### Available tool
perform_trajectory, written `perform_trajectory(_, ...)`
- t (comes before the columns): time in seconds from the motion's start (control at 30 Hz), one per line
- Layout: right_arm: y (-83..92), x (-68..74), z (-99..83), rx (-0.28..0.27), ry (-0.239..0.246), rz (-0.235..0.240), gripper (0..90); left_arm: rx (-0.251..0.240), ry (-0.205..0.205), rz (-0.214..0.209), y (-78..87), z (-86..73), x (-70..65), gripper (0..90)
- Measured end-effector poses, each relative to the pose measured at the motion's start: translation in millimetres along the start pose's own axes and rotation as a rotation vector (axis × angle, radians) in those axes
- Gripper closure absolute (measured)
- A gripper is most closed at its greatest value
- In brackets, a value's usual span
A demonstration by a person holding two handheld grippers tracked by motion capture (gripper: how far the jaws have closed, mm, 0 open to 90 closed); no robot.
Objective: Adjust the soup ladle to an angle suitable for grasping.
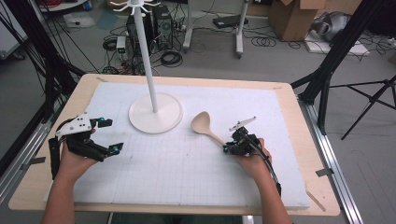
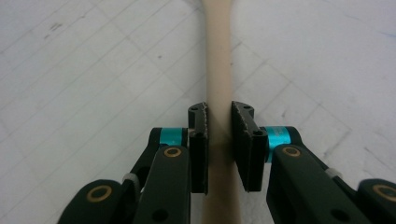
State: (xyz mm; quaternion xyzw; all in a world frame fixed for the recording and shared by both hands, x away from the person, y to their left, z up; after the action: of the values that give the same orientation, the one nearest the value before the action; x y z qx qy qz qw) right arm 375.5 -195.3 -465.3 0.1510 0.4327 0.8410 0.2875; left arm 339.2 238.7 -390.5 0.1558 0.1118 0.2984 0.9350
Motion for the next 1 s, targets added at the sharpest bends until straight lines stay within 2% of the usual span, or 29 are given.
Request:
perform_trajectory(0.23,0.8,9.2,3.6,-0.001,0.098,0.032,77.4,-0.001,0.000,-0.005,-0.1,0.5,-1.1,1.7)
perform_trajectory(0.5,-0.5,11.5,7.5,-0.004,0.146,0.063,77.4,0.003,0.003,-0.004,-0.6,-0.4,-0.1,1.7)
perform_trajectory(0.6,0.6,12.5,12.4,-0.006,0.183,0.069,77.4,0.002,0.005,-0.003,-0.6,-0.3,-0.2,1.7)
perform_trajectory(0.83,1.7,14.7,23.6,-0.031,0.267,0.142,77.4,0.001,0.002,0.003,0.9,0.4,0.0,1.7)
perform_trajectory(0.97,0.0,17.7,27.6,-0.019,0.290,0.152,77.4,0.000,0.006,0.004,0.9,0.1,0.3,1.7)
perform_trajectory(1.0,-0.3,20.5,31.0,-0.021,0.310,0.161,77.4,0.001,0.003,0.005,0.9,0.3,0.2,1.7)
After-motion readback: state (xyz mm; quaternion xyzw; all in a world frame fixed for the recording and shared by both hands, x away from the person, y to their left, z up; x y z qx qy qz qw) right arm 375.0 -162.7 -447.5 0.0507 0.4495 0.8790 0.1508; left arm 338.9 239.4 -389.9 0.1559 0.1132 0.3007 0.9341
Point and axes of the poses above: each handheld gripper's, and its own axes: y roughly backward along the jaws, z roughly out of its top, x roughly to its left, the point moved 5 cm from there along -y, roughly forward along the jaws, and after that the axes turned 8 degrees about y, right-handed, at the moved point
